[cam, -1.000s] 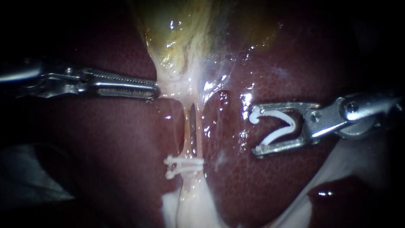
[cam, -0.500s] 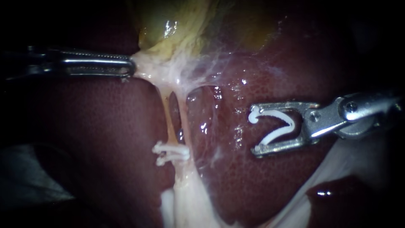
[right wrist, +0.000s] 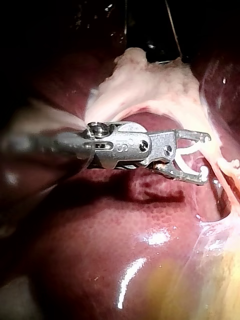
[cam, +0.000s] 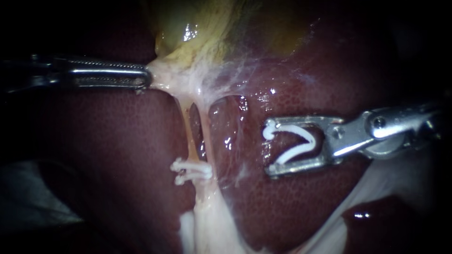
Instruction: Clipping third clip left tube
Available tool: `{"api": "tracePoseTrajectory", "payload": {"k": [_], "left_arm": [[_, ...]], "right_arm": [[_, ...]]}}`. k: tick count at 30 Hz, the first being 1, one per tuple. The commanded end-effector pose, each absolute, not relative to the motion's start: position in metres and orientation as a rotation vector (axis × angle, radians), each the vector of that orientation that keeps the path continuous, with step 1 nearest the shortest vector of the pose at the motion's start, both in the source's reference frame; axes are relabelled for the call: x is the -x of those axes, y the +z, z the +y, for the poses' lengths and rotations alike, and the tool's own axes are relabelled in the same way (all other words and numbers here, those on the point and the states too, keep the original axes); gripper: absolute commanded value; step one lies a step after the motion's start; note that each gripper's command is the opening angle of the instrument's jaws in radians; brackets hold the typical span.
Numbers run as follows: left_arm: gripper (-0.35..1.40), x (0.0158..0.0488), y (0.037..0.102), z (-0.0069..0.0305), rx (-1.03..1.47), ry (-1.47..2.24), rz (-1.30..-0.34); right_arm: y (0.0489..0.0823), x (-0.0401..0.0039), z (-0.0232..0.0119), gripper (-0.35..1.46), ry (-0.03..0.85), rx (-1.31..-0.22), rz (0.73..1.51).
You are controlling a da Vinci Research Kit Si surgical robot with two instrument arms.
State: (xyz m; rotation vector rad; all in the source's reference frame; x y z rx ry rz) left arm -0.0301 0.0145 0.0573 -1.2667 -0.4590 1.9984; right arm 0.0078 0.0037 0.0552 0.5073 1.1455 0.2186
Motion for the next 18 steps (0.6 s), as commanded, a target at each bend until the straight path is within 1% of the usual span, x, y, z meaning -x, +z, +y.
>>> {"api": "tracePoseTrajectory", "payload": {"k": [1, 7, 18], "left_arm": [[-0.35, 0.0301, 0.0573, 0.0145, 1.266, 1.999, -0.458], [-0.35, 0.0302, 0.0574, 0.0145, 1.265, 1.998, -0.457], [-0.35, 0.0303, 0.0574, 0.0145, 1.265, 1.998, -0.457]], "right_arm": [[0.0553, -0.0082, 0.0037, 0.5, 0.232, -0.517, 1.144], [0.0561, -0.0111, 0.0033, 0.5, 0.278, -0.579, 1.143], [0.0584, -0.0154, 0.0025, 0.5, 0.291, -0.629, 1.149]]}}
